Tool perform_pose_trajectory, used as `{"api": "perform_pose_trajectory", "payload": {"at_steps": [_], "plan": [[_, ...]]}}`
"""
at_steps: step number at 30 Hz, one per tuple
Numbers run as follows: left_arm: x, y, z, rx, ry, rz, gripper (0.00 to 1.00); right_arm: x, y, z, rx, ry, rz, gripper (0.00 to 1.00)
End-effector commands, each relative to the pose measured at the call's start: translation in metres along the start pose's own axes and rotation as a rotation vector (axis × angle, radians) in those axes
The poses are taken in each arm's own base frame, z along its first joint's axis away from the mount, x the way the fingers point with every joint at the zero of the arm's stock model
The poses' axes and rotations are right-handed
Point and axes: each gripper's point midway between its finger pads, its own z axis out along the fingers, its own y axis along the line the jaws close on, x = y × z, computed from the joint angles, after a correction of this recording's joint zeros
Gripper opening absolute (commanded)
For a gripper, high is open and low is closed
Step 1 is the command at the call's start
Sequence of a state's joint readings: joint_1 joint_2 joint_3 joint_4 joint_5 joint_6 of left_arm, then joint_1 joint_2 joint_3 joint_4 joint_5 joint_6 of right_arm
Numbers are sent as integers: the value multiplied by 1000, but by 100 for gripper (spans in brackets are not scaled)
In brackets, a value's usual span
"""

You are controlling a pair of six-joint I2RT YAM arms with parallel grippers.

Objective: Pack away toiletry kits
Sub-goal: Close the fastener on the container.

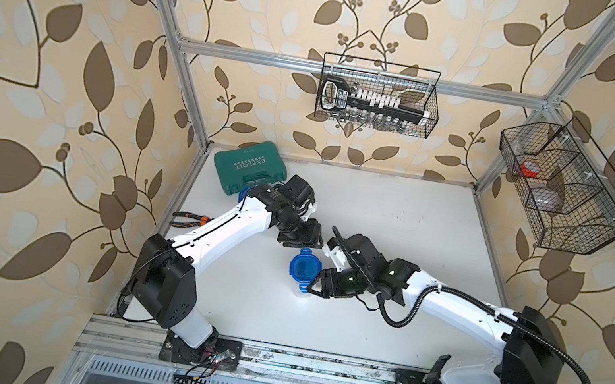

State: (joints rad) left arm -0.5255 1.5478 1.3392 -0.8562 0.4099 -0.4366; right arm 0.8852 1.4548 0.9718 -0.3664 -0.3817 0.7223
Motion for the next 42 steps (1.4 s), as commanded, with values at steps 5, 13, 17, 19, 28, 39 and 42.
{"api": "perform_pose_trajectory", "payload": {"at_steps": [5,13,17,19,28,39,42], "plan": [[15,-8,2,44,14,34,58,-3,-24,4,36,-23,76,61],[37,-6,4,58,43,-7,58,-17,-34,-4,22,-83,124,60],[46,-12,0,101,42,-38,58,-23,-33,-3,14,-97,122,60],[48,-15,-1,118,43,-55,58,-23,-33,-2,10,-101,126,60],[53,-30,1,222,68,-150,59,-33,-38,-3,14,-143,140,60],[61,-20,14,207,111,-219,58,-39,-41,-4,3,-170,141,60],[63,-19,14,206,112,-227,58,-41,-40,-4,-2,-169,138,60]]}}
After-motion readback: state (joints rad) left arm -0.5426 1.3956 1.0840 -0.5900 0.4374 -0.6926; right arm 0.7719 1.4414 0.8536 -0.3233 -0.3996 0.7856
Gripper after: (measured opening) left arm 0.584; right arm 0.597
